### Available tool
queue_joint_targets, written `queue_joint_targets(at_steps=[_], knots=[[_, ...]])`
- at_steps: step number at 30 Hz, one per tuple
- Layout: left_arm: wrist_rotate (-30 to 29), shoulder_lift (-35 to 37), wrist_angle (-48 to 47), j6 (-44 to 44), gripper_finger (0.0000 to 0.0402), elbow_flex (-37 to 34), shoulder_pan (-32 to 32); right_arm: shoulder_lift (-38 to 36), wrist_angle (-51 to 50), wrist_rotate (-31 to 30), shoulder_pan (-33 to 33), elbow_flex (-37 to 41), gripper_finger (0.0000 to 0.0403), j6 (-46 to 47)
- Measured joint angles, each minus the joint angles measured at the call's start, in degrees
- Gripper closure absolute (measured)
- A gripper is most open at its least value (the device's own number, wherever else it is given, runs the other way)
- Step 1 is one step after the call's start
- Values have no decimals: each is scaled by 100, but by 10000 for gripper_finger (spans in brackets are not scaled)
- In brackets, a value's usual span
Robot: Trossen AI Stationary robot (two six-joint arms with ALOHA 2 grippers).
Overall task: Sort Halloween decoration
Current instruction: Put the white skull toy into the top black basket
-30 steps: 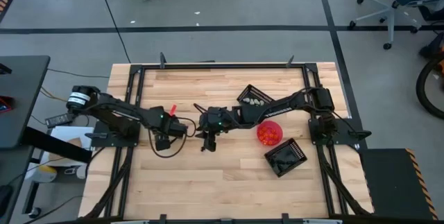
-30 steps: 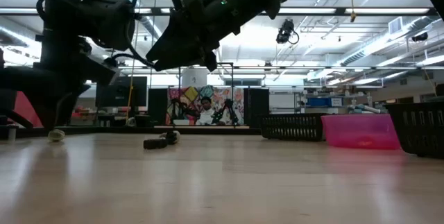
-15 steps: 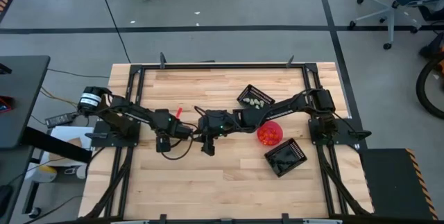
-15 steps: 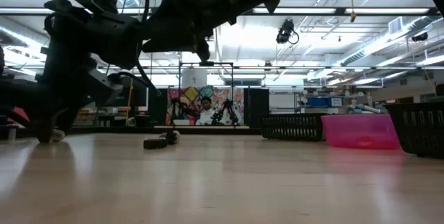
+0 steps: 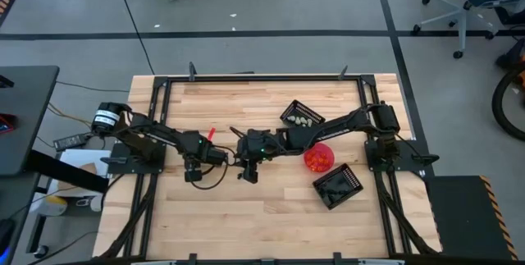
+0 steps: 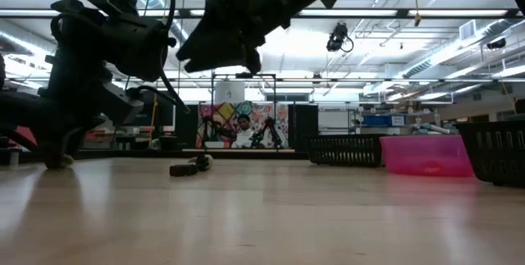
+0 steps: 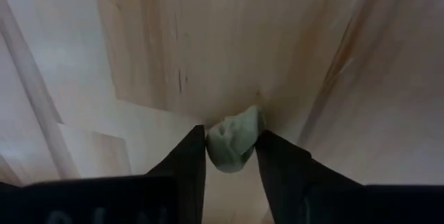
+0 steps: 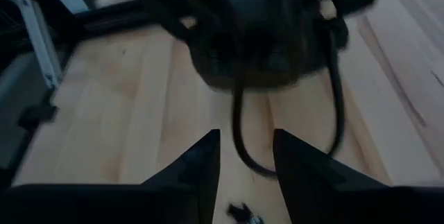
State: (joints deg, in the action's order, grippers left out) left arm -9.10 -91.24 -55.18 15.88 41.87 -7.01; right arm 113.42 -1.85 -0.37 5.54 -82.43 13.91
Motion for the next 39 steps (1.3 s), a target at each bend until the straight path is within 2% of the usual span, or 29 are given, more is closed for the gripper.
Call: queue_joint_targets(at_steps=[7, 16, 29, 39], knots=[[51, 0, -30, 53, 333, 1, 0, -160, -620, -4, 2, 4, 266, 5], [74, -33, -148, 268, 341, 269, 9, -491, -1487, -4, -8, 4, 266, -87], [90, -20, 151, 431, 343, 1167, 54, -1359, -3127, -24, -74, 2, 266, -61], [102, -225, 563, 265, 343, 1925, 659, -1851, -4775, 24, -72, 2, 266, 155]])
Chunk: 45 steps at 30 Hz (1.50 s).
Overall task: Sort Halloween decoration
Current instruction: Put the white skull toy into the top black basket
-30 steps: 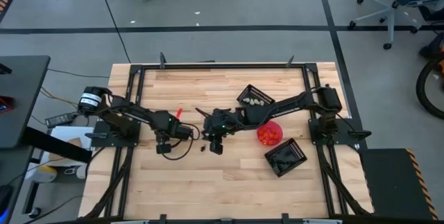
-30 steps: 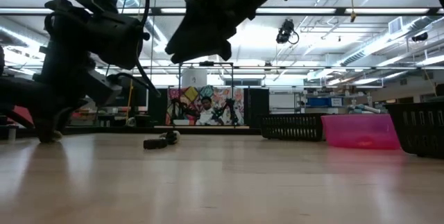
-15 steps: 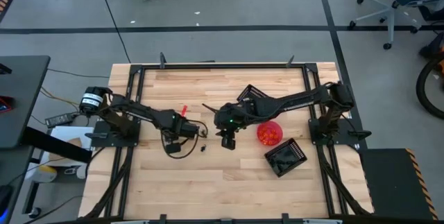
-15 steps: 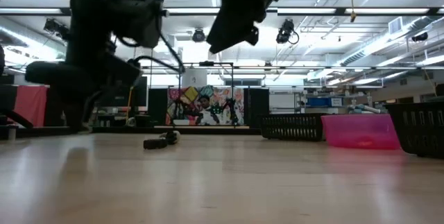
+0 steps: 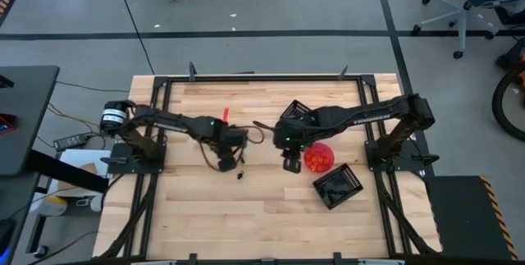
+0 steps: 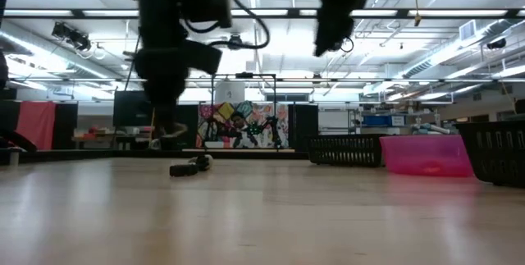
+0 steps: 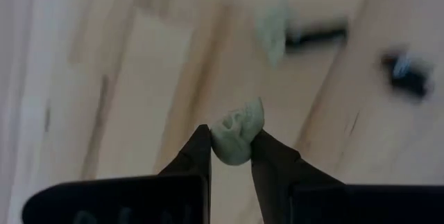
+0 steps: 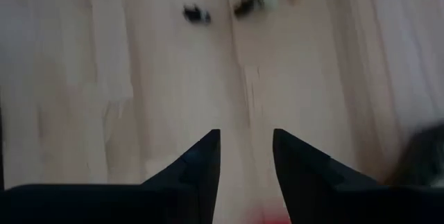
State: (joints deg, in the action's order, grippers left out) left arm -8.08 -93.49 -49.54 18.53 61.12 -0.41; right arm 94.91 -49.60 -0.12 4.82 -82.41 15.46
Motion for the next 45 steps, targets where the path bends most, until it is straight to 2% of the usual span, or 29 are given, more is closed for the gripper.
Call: queue_joint_targets(at_steps=[8, 15, 21, 28, 39, 45], knots=[[63, -768, 429, -618, 342, 1017, 384, -137, -1888, -18, 0, 36, 266, 1086], [144, -1564, 698, -1095, 342, 2208, 464, -404, -3383, -484, 262, 147, 266, 1826], [133, -1903, 1277, -1481, 342, 2857, 621, -1159, -3556, -1155, 612, 148, 273, 2399], [271, -1958, 2504, -1803, 342, 2971, 775, -1807, -3609, -1807, 919, 148, 274, 3658], [326, -2400, 4197, -2334, 342, 2972, 777, -1916, -3507, -2017, 1232, 148, 274, 4547], [265, -2821, 4685, -2282, 342, 2963, 824, -1916, -3437, -1997, 1358, 148, 274, 5043]])
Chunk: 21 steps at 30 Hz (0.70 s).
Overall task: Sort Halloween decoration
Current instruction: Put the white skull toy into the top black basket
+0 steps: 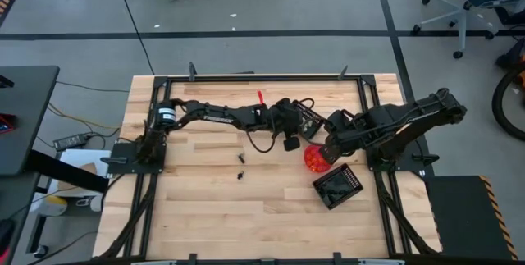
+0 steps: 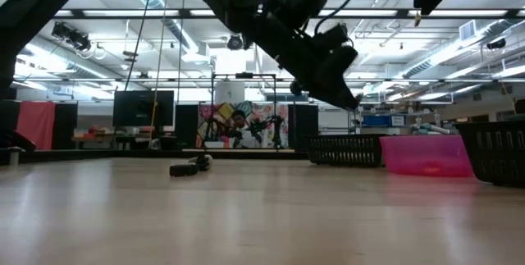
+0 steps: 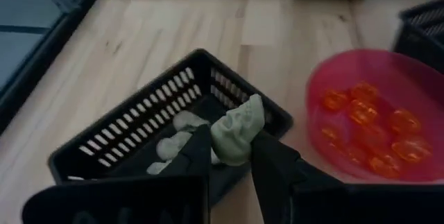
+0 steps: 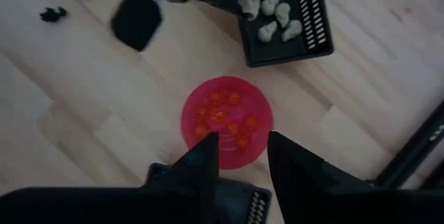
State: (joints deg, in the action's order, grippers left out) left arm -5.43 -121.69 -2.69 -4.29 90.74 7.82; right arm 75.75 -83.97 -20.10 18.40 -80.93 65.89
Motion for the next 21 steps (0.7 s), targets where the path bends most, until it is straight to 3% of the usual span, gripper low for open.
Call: queue_joint_targets(at_steps=[6, 13, 21], knots=[[-235, -115, 154, 254, 330, 1, 115, 2, 217, -39, 154, 0, 274, 169], [-235, -128, 143, 369, 263, 6, 165, 2, 228, -246, 231, 0, 274, 257], [-232, 436, -919, 434, 229, 2, 158, 2, 61, -476, 227, 0, 274, 422]])
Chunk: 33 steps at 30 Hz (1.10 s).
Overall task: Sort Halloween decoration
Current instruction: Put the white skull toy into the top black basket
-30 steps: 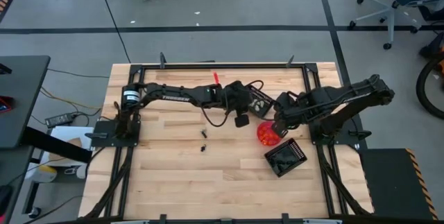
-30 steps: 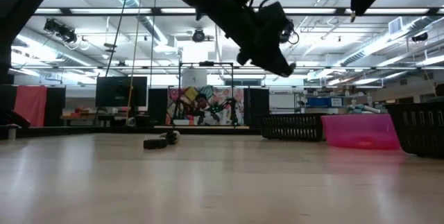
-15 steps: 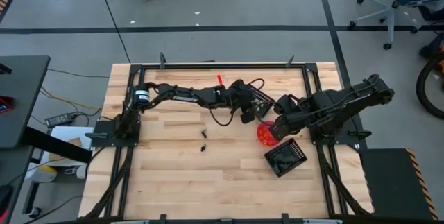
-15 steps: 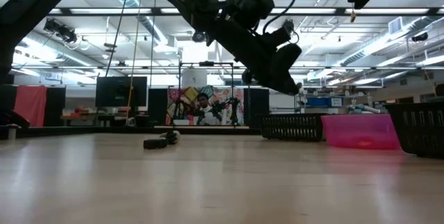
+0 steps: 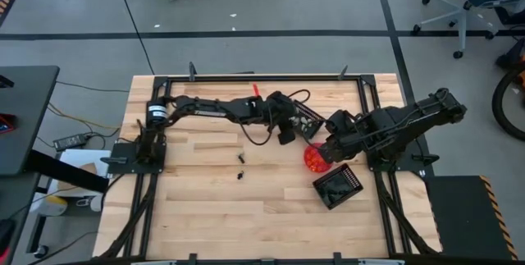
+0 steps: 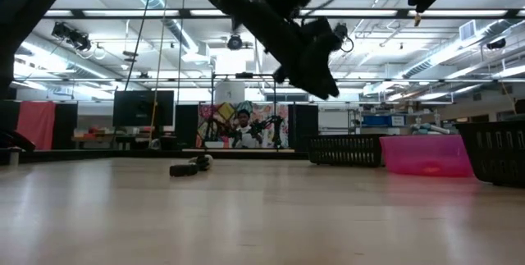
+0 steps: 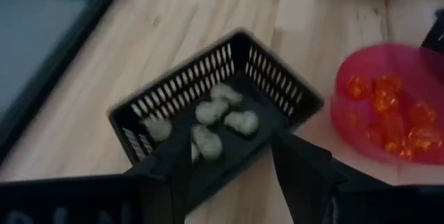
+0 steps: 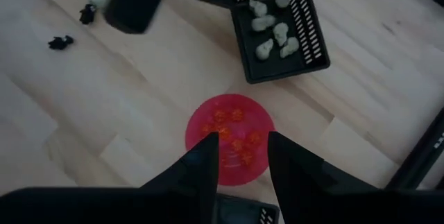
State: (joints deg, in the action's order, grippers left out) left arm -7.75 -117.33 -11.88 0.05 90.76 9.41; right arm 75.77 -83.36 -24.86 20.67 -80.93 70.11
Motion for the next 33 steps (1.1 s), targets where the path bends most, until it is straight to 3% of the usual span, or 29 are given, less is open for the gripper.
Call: queue_joint_targets(at_steps=[6, 14, 19, 22, 27, 33], knots=[[-4, 667, -173, -544, 228, -422, -64, 0, 20, -129, -1, 0, 274, -265], [-3, 2108, 431, -278, 236, -2427, -412, 0, 825, -220, 1, 6, 274, -1607], [-5, 3048, 459, 377, 246, -3435, -817, 4, 2147, -733, -64, 319, 274, -2618], [-188, 3519, 527, 971, 246, -3850, -1088, 0, 3229, -664, -283, 652, 274, -3573], [-704, 4065, 427, 1924, 247, -4416, -1572, 4, 5220, -138, -816, 1292, 274, -4579], [-918, 4338, 120, 2739, 247, -4674, -2051, 16, 7190, 700, -1346, 2125, 274, -4951]])
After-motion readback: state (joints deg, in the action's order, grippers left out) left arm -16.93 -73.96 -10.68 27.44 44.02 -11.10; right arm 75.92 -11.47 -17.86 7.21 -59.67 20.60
